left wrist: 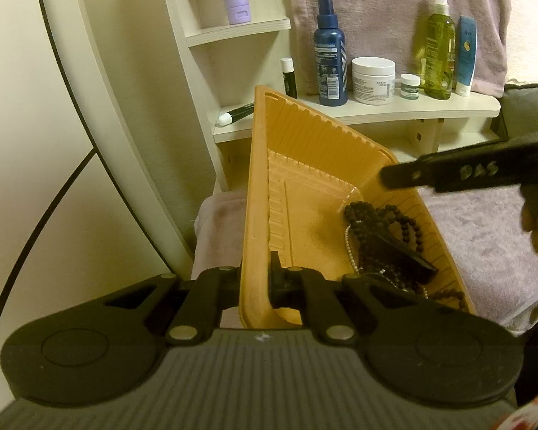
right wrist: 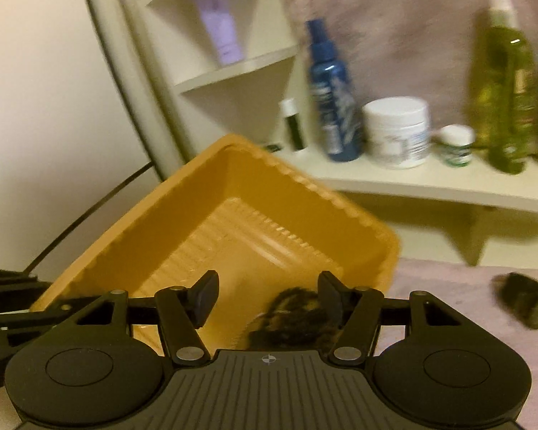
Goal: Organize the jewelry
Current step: 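Move the open right gripper to the black wristwatch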
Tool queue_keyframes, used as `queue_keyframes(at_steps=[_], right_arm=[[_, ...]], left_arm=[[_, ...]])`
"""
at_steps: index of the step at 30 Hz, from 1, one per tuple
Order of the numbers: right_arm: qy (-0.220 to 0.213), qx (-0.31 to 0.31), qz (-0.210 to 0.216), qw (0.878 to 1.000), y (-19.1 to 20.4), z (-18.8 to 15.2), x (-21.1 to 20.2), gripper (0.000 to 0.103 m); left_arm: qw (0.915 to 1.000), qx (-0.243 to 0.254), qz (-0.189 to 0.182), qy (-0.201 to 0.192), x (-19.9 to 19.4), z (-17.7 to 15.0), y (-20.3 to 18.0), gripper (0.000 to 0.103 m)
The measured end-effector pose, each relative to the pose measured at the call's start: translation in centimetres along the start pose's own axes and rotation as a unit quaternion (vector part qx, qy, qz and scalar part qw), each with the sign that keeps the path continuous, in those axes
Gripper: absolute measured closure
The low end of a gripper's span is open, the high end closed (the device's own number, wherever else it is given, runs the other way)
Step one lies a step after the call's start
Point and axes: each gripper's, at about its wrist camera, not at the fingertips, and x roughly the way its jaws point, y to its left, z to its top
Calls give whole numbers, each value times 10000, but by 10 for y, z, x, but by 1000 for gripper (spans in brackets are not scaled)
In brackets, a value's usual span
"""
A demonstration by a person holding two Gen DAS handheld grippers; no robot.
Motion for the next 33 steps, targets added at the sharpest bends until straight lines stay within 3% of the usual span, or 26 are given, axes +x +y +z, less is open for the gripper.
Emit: queue_keyframes(at_steps=[9,20,33], right_arm=[[-40,332,-826,9960,-52,-13,-34,42],[-28,626,-1746,9826,-113,-37,-73,42],[-115,675,-2126,9747,-137,-43,-88,42]], left_arm=[[10000,3,-3,-7,0,-1,1,97],[10000,13,1,-5,0,0,0,97],[10000,56,14,16,0,1,0,97]])
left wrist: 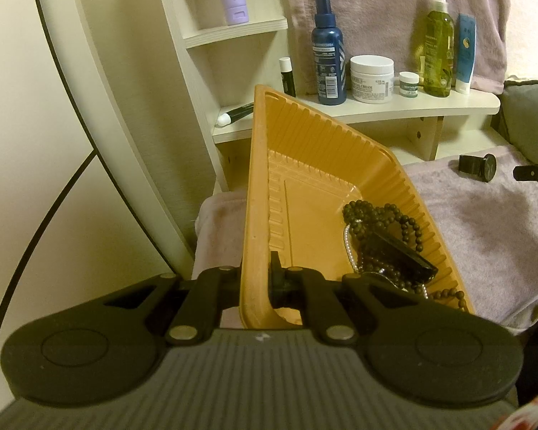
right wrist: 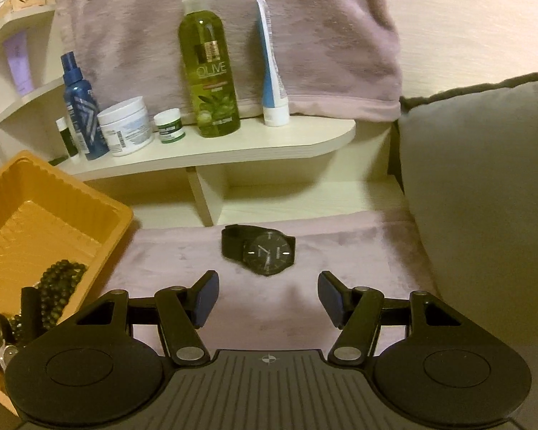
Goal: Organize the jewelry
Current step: 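Move the open right gripper to the black wristwatch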
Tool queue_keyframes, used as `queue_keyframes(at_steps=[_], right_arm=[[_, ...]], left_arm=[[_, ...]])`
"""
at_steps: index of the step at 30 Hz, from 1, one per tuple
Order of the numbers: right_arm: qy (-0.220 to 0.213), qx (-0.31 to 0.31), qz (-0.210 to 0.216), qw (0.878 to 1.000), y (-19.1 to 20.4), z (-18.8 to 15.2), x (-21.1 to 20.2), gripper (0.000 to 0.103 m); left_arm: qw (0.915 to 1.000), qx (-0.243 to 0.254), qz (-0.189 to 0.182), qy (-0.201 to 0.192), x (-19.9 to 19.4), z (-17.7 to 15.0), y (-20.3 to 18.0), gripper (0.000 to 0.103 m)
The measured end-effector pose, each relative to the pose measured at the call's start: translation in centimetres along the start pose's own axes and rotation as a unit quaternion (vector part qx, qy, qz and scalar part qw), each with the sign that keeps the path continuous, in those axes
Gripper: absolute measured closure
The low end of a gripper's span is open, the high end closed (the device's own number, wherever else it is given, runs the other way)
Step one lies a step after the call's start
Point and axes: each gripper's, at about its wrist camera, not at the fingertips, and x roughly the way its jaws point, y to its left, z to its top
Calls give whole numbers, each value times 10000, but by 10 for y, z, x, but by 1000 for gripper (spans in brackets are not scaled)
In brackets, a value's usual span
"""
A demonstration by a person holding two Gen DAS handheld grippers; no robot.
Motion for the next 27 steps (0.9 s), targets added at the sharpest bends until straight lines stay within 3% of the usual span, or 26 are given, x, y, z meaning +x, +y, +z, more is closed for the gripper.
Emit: queue_keyframes(at_steps=[8,17,21,27], right_arm=[[-15,-324,-15,9995,3,5,15,42],[138,-1126,-146,9934,9,4,50,41],[125,-1134,-100,9934,9,3,63,27],[125,-969,22,9952,12,6,80,25]], left_arm=[[10000,7,2,-2,0,0,-1,97],[10000,-58,-18,19,1,0,1,97],[10000,-57,-13,52,3,-1,3,97],[10000,-51,2,78,3,1,2,98]])
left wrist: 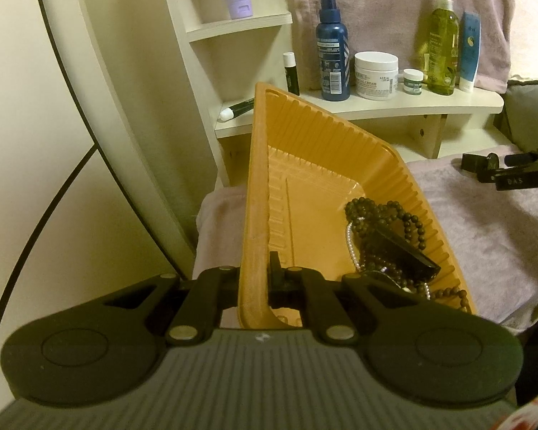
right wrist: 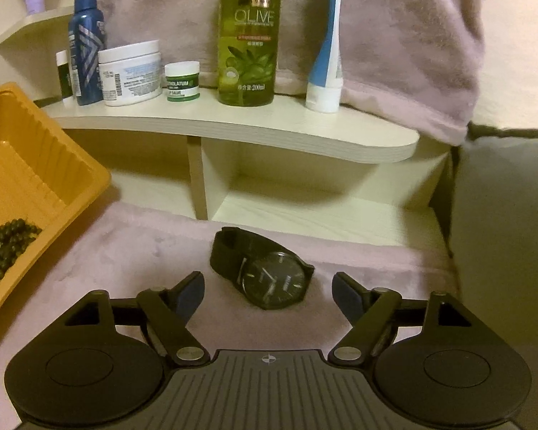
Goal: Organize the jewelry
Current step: 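Move the open right gripper to the black wristwatch, then grasp the black wristwatch by its case with the right gripper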
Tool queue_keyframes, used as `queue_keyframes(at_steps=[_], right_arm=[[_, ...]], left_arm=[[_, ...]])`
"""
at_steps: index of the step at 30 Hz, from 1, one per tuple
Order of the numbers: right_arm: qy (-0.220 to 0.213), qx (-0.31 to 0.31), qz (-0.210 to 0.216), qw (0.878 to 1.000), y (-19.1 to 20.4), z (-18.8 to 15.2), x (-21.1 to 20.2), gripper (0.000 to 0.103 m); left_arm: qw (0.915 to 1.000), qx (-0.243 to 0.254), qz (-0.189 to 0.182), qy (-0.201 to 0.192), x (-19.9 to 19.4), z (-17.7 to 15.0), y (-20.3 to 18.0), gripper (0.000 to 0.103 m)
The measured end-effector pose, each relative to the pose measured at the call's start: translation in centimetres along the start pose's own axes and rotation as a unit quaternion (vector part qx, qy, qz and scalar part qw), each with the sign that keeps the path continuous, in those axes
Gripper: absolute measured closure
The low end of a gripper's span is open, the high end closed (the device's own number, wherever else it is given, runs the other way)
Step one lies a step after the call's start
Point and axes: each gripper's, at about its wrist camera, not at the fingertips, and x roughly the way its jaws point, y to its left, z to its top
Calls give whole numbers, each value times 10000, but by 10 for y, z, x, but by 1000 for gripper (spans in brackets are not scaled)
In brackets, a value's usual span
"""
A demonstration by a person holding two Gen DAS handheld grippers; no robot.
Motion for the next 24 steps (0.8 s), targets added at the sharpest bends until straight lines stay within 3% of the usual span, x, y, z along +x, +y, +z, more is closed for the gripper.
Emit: queue_keyframes(at_steps=[7,9,13,24], right_arm=[[7,907,83,9958,-11,4,13,26],[-10,1025,158,9946,-13,4,14,40],[-51,935,113,9955,-9,3,10,56],[11,1026,60,9947,-8,-12,-19,57]], left_arm=[[10000,-3,-3,6,0,0,0,98],[10000,-3,-3,11,0,0,0,98],[10000,-30,2,22,2,0,2,98],[10000,-54,1,-1,2,1,1,98]])
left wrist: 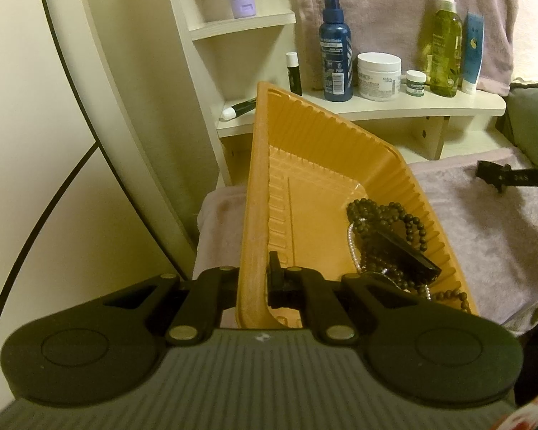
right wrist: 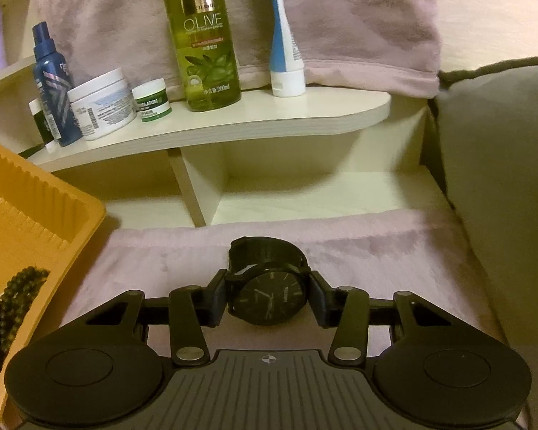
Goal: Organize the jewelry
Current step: 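Grasp the black wristwatch by its case with the right gripper, then carry the black wristwatch over the tray with the right gripper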
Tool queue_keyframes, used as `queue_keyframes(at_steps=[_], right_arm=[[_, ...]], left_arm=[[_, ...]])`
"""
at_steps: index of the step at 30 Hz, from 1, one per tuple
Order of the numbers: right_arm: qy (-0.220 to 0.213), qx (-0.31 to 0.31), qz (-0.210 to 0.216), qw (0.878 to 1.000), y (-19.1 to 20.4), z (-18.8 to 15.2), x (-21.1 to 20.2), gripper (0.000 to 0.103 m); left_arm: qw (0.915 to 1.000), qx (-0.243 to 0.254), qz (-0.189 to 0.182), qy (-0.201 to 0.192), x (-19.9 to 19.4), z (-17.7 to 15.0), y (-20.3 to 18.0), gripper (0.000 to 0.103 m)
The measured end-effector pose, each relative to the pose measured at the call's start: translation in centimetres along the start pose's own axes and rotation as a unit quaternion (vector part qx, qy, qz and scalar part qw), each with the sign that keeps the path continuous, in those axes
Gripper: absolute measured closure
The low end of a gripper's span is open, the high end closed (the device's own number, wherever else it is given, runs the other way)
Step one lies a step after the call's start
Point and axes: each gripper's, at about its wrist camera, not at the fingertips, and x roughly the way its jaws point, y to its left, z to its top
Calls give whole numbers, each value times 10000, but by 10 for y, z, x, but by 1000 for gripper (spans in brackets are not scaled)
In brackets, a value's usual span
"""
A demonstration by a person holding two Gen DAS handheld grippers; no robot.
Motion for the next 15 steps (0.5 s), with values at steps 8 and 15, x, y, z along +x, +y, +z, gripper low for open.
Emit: queue_keyframes(at_steps=[8,15], right_arm=[[129,29,-88,9999,-1,-22,-39,57],[207,98,35,9997,4,-36,-68,57]], left_arm=[[10000,-14,-18,-32,-2,0,1,97],[10000,-6,-10,-53,-4,0,0,97]])
